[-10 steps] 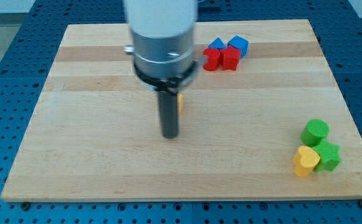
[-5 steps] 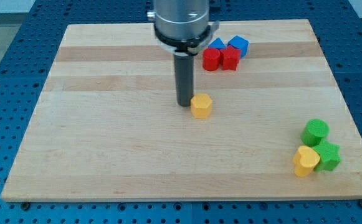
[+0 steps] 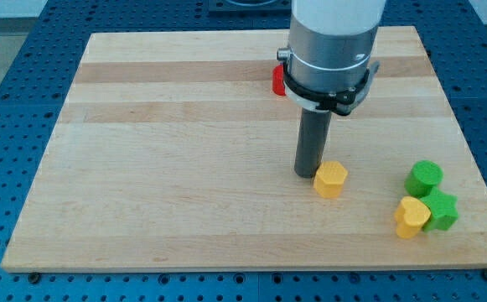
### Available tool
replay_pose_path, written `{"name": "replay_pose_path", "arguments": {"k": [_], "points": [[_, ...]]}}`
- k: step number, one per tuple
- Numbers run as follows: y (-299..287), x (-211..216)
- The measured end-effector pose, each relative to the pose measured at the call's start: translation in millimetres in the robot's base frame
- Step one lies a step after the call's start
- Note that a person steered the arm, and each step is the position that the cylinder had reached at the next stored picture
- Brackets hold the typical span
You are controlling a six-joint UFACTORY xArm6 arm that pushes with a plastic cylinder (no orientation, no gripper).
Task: Slide yellow hexagon into the group of blocks
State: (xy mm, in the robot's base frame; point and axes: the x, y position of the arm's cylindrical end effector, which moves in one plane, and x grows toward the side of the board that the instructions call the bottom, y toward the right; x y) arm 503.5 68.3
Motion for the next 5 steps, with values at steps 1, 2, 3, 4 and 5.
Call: {"name": "replay_pose_path", "arguments": {"k": [1, 2, 3, 4, 5], "points": [[1, 6], [-1, 7], [-4, 19], [0, 22], [21, 22]]}}
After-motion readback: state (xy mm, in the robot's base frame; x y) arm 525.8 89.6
